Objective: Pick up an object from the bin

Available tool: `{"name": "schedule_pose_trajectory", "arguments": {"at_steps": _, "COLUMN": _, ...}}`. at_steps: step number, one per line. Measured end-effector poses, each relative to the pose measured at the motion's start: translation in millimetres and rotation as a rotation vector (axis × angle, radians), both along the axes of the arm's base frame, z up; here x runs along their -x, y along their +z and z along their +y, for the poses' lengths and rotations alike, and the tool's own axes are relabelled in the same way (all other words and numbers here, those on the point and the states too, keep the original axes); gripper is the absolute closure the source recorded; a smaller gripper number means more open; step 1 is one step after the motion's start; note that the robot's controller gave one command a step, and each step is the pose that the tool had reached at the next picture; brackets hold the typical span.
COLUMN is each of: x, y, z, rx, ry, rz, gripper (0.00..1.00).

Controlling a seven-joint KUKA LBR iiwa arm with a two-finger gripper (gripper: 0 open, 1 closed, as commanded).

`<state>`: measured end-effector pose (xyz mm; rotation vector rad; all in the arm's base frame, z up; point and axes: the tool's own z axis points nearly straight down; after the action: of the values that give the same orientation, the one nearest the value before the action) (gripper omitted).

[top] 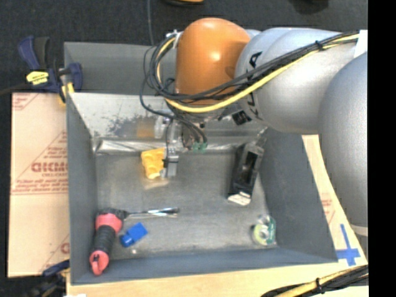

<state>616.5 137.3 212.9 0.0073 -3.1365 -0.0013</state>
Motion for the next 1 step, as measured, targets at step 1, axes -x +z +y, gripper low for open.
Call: {"name": "schedule_pose_trajectory", "arguments": {"at_steps": 1, "x": -1.7, "y": 5.2, "z": -0.6, "rx": -0.001, "ry": -0.002, "rz": -0.008, "gripper": 0.0}}
